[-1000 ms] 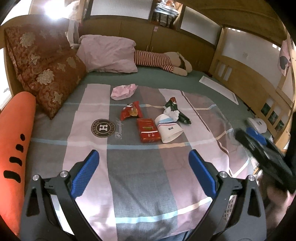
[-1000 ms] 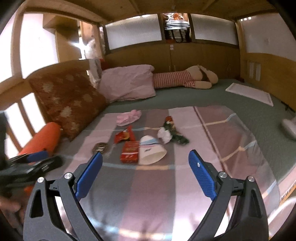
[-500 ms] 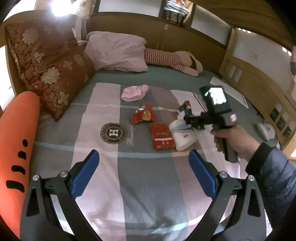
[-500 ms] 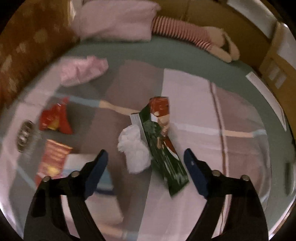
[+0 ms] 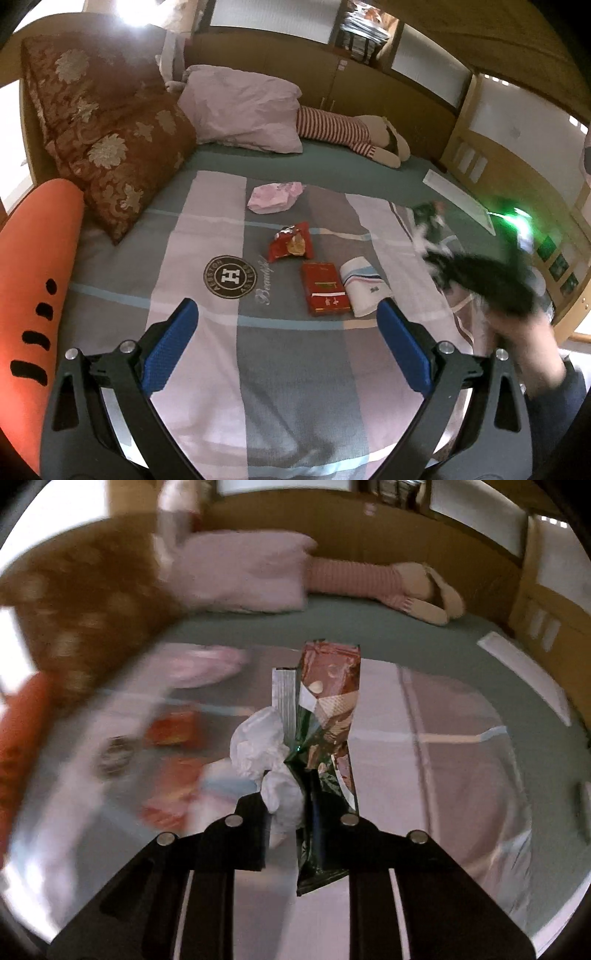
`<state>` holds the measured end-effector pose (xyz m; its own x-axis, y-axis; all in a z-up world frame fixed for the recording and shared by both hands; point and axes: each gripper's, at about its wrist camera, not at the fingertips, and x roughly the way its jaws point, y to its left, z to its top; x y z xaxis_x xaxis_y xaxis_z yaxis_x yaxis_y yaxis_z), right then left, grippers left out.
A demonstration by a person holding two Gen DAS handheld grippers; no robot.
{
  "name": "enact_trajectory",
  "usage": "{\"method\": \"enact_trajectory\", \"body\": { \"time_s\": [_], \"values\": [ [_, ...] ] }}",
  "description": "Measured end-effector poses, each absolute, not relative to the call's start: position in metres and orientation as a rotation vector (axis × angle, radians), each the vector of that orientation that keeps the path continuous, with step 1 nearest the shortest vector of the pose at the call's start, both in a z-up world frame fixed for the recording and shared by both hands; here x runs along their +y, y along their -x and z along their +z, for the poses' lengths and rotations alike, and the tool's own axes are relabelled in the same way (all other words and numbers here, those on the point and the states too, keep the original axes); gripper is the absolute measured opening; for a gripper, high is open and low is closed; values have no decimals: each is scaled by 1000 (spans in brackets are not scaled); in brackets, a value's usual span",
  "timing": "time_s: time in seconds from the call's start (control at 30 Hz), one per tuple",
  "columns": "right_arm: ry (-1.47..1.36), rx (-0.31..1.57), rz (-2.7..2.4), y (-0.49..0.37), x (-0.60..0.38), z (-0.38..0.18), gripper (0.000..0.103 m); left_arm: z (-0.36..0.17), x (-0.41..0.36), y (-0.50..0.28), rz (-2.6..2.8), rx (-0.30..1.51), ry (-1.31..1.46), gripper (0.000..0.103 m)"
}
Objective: Collect trash
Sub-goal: 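Grasp the green-red snack wrapper with the right tool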
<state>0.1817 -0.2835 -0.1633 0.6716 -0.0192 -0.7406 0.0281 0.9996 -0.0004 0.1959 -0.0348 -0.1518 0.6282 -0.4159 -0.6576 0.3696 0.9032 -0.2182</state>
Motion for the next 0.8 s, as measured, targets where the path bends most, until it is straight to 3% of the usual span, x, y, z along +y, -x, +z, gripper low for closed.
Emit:
{"method": "enact_trajectory", "body": {
  "time_s": [0.3, 0.37, 0.5, 0.57, 0.67, 0.8],
  "values": [
    [29, 958, 57, -113, -160, -237, 26, -158, -10, -191, -402, 802, 94, 97],
    [48, 959, 38, -111, -155, -244, 42, -166, -9, -192, -396, 827, 91, 97],
    [-59, 907, 68, -101, -170, -226, 63, -189, -25, -192, -398, 900, 17, 97],
    [-93, 838, 65, -83, -183, -208, 86, -198, -34, -190, -407, 923, -18, 97],
    [-59, 790, -8, -71, -201, -198, 87, -209, -49, -187, -418, 943, -73, 97],
    [-40, 899, -13, -86, -213, -230, 85, -215, -59, -185, -421, 945, -110, 97]
  ]
}}
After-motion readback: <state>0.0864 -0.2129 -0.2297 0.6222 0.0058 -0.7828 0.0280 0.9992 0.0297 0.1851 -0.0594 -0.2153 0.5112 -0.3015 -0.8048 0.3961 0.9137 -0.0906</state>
